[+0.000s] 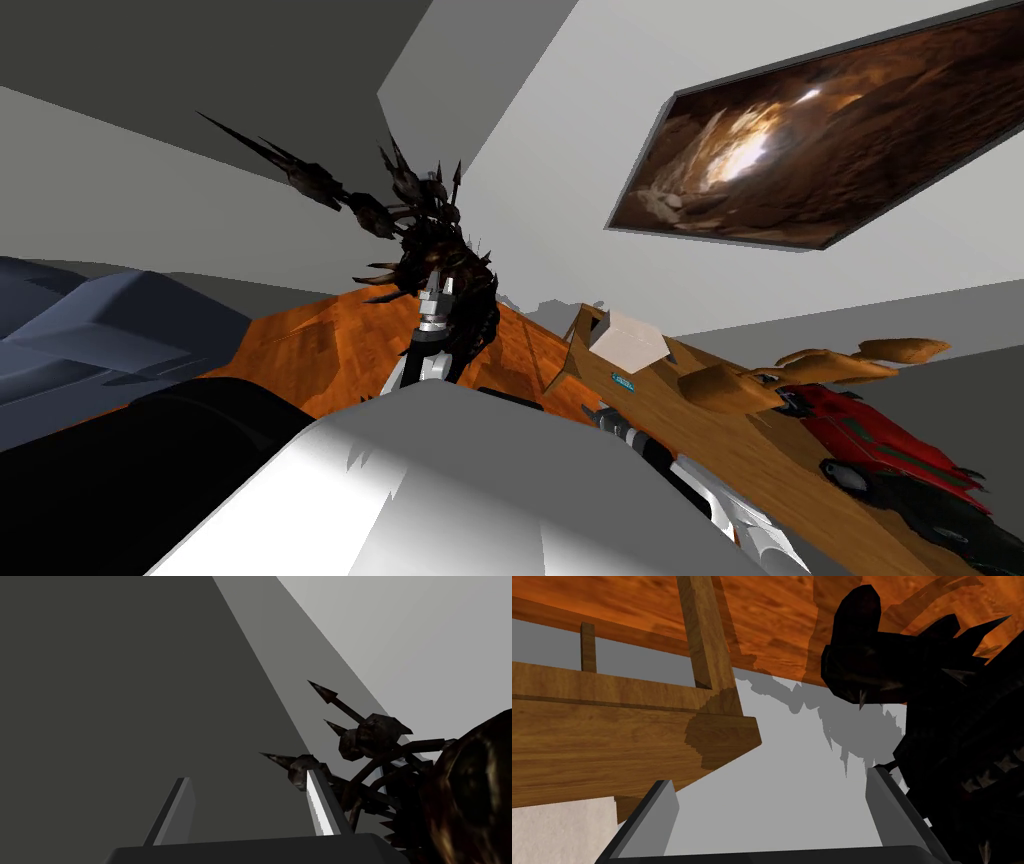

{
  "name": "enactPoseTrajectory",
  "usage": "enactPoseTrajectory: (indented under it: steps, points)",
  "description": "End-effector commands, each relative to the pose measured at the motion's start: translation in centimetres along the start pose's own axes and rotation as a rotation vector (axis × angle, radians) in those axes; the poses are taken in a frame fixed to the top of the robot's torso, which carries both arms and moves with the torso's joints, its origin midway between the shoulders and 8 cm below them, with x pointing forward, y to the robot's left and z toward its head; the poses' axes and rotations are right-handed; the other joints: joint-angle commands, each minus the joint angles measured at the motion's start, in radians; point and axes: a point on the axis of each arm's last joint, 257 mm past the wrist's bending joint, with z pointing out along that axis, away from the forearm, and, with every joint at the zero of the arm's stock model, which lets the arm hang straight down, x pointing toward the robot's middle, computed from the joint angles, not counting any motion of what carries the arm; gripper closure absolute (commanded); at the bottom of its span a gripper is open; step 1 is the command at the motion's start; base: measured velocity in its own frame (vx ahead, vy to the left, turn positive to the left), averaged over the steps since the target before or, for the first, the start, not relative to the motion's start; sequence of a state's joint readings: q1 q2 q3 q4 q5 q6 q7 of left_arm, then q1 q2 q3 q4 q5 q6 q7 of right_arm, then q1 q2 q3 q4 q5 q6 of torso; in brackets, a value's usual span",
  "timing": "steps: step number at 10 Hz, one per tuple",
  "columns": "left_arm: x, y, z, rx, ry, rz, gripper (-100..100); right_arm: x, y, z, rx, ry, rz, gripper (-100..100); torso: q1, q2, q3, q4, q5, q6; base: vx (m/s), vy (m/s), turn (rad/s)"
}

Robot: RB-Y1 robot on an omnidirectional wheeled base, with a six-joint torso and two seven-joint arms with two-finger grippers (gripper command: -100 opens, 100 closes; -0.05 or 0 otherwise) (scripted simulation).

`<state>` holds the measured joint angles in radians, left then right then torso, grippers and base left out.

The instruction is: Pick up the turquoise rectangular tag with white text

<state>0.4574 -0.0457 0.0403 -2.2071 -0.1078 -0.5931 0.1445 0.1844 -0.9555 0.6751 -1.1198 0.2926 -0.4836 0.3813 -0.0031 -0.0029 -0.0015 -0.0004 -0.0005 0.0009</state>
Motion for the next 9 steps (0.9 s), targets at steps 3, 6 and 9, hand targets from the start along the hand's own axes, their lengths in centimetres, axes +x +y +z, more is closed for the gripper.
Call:
enactPoseTrajectory:
  steps: [3,6,9]
  points:
    - [0.0,0.0,0.0,0.000,0.000,0.000,0,3.9,-2.9,-3.2,0.044,0.112,-0.069,-100,0.000,0.000,0.000,0.000,0.000,0.000,0.024,-0.028,0.208]
    - [0.0,0.0,0.0,0.000,0.000,0.000,0,8.3,-6.1,-6.6,0.086,0.247,-0.146,-100,0.001,0.000,0.000,0.000,0.000,0.000,0.027,-0.022,0.259]
    - [0.0,0.0,0.0,0.000,0.000,0.000,0,12.4,-9.0,-10.5,0.124,0.378,-0.203,-100,-0.001,-0.001,-0.001,0.000,0.000,0.000,0.042,-0.051,0.308]
